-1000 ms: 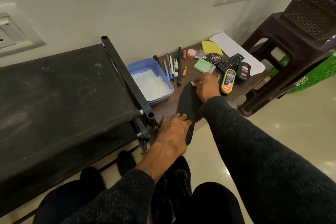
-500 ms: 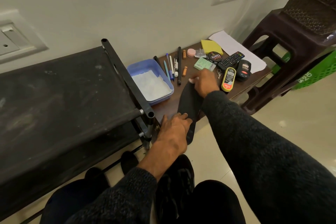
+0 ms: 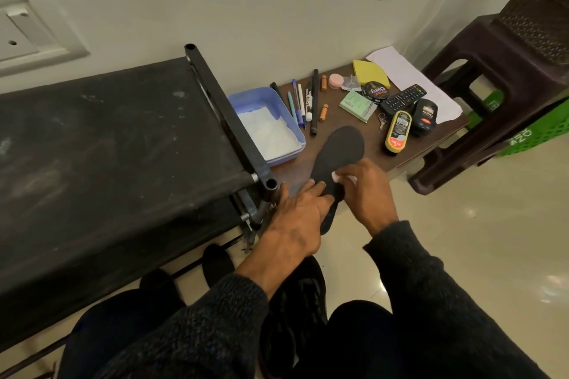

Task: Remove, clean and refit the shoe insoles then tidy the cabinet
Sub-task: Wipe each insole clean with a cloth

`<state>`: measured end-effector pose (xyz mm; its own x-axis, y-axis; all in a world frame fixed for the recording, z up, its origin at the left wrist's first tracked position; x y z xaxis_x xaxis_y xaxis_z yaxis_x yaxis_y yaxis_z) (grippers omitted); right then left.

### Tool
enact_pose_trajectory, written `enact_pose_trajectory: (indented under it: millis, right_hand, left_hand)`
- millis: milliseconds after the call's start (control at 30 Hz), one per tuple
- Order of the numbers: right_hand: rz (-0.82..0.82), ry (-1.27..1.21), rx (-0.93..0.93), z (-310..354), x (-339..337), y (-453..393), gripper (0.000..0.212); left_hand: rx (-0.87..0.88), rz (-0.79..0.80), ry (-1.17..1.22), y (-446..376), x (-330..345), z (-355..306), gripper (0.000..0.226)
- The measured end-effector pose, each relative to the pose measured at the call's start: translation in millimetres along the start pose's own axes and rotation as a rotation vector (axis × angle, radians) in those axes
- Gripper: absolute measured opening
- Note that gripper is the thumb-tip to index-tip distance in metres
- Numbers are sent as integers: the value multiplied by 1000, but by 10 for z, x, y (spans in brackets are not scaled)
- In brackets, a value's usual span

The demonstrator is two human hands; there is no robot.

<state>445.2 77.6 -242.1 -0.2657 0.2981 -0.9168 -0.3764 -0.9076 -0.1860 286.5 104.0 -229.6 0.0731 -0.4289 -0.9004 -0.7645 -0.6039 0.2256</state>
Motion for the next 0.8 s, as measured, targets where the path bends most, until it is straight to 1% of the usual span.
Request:
enact_pose_trajectory:
  millis: [100,133,167,233,367,467,533,633,733,800]
  right_hand:
    - [-18,-27,58,-151,-26,-314,21]
    - [-19,-28,80,-181,-32,-413,21]
    - [-16,-21,93,-189,-21,-488,21]
    - [-15,9,95,-166,17,-545,20]
    - [-55,49,101,-145,54,-471,21]
    - [-55,42,95,-41,77,-376,21]
    - [-20,18,26,83,100,-207,18]
    - [33,-22,-108,281,132,173,11]
    - [69,-32,-169,358,129,370,15]
    - [77,-17,-173,308,116,268,11]
  left_hand:
    - [-32,-248,12,1,-22,22,72]
    - [-53,-306,5,5,-25,20,65]
    - [-72,-330,-2,21,-23,16,57]
    - [-93,-304,-11,73,14,-5,46]
    - [-136,-228,-45,136,71,-42,38]
    - [-175,-73,-153,152,46,-91,35]
    - [-164,-97,-197,171,17,-142,34]
    - [-163,-164,-186,181,-24,-178,24]
    - [-182,-127,-209,180,-67,-194,23]
    - [-184,-117,-240,192,-82,-181,23]
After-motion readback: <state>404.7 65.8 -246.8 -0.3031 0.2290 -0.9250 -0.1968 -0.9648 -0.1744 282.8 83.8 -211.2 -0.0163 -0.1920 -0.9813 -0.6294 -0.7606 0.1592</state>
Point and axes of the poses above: each hand's wrist, its own y-axis away from the middle knuckle, its own x-axis out of the palm, z = x × y, the point moved 3 cm from there along -y, towards the middle knuckle, and after that the axes turned 5 degrees about -z, right-handed, at the moved point
